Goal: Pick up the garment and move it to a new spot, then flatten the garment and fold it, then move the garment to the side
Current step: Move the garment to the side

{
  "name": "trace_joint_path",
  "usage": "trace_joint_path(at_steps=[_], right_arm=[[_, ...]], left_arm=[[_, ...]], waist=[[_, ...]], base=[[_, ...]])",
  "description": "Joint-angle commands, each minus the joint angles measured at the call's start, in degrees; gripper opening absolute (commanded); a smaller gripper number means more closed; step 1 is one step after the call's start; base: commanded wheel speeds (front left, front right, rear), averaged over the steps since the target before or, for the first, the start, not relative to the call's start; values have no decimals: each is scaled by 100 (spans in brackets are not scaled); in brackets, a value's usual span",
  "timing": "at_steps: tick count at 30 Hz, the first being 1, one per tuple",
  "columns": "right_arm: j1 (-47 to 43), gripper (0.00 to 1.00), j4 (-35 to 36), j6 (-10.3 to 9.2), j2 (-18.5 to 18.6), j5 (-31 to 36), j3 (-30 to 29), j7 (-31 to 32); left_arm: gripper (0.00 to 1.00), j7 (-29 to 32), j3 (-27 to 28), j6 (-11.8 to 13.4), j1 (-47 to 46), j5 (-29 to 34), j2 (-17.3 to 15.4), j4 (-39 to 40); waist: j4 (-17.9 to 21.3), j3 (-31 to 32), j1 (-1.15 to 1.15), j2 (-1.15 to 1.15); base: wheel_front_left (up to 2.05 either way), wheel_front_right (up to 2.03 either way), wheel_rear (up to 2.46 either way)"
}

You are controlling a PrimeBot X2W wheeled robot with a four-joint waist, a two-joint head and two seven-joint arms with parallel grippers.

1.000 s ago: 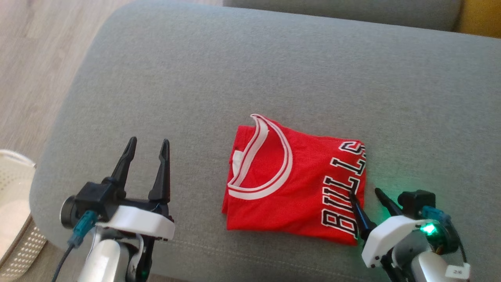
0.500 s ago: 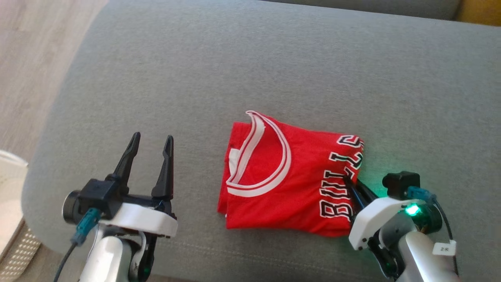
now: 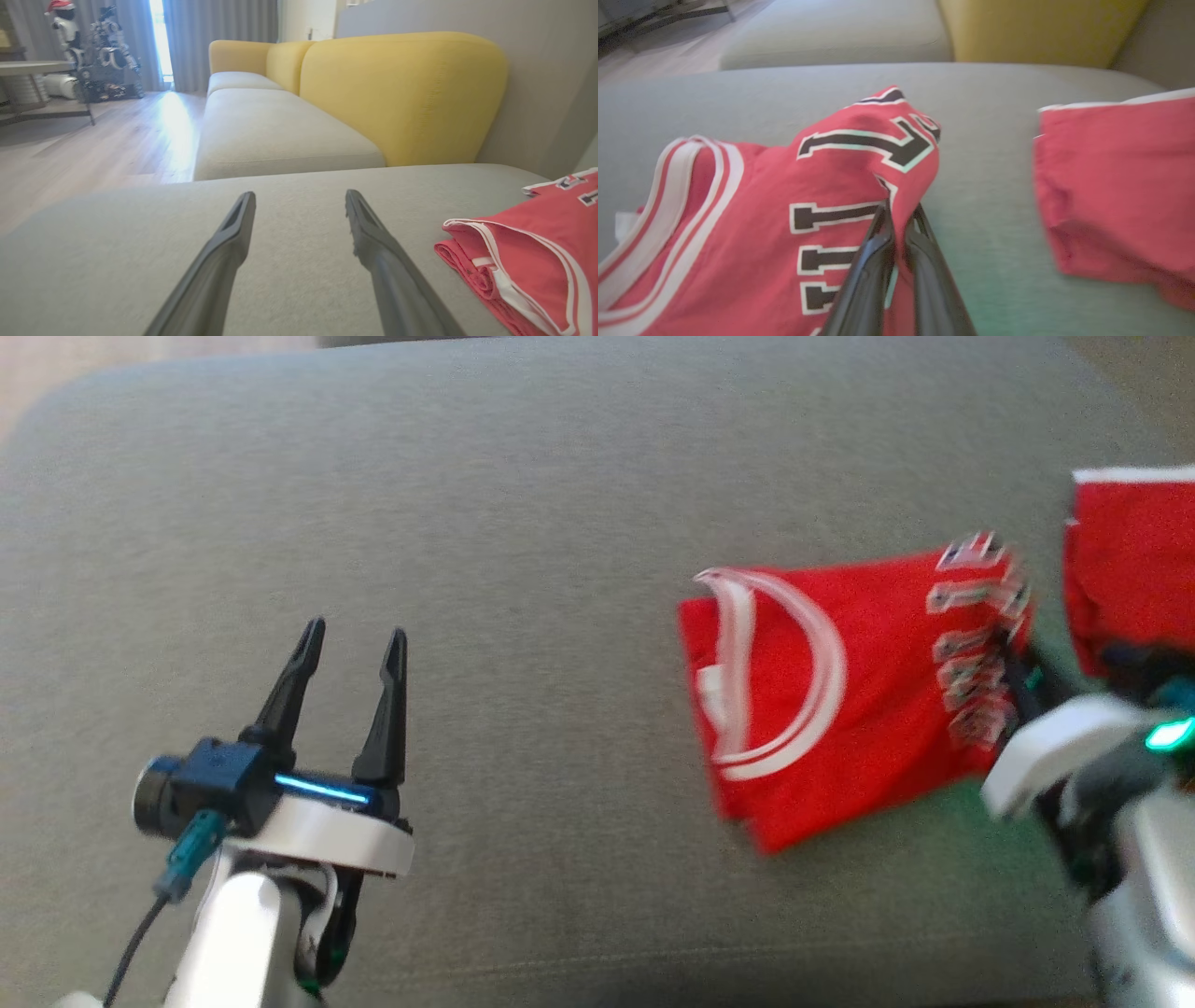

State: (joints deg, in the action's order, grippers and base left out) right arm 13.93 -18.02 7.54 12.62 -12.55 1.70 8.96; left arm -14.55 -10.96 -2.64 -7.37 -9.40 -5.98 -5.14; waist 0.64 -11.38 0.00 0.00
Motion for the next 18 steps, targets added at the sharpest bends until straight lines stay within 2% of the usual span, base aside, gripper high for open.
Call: trace_joint_path(at_steps=[1, 4, 8, 18], right_arm=[[429, 0, 236, -5, 161, -25, 27, -29], [1019, 0, 65, -5, 366, -85, -154, -42], [1556, 0, -251, -5, 697, -92, -430, -36], [1923, 0, -367, -5, 1431, -132, -1231, 26]], left_arm=[[100, -44, 157, -32, -282, 80, -112, 216], [100, -44, 96, -88, -407, 116, -142, 207], [100, -44, -40, -169, -614, 152, -136, 195], [100, -44, -116, -235, -827, 196, -163, 203]], waist=[[291, -194, 0, 0], [471, -380, 0, 0], [522, -622, 0, 0], [561, -1016, 0, 0]], base=[[0, 0, 0], [0, 0, 0], [0, 0, 0], [0, 0, 0]])
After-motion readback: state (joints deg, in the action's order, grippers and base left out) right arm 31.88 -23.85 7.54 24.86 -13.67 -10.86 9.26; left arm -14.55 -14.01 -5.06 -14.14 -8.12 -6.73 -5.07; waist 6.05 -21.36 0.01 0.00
